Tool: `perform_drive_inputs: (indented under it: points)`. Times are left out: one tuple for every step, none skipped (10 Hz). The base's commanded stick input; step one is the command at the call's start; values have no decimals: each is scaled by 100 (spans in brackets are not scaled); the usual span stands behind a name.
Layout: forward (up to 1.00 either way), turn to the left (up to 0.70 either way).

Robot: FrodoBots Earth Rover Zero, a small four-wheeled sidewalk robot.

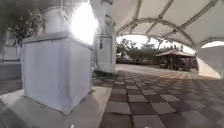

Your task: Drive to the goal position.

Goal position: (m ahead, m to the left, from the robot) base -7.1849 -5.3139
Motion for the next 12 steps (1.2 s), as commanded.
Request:
perform_drive_inputs:
  points:
    - [0,0]
    - [0,0]
    - [0,0]
    - [0,0]
    - [0,17]
    - [0,63]
    - [0,0]
    - [0,0]
    - [0,-70]
    - [0,-70]
    - [0,-70]
    - [0,-70]
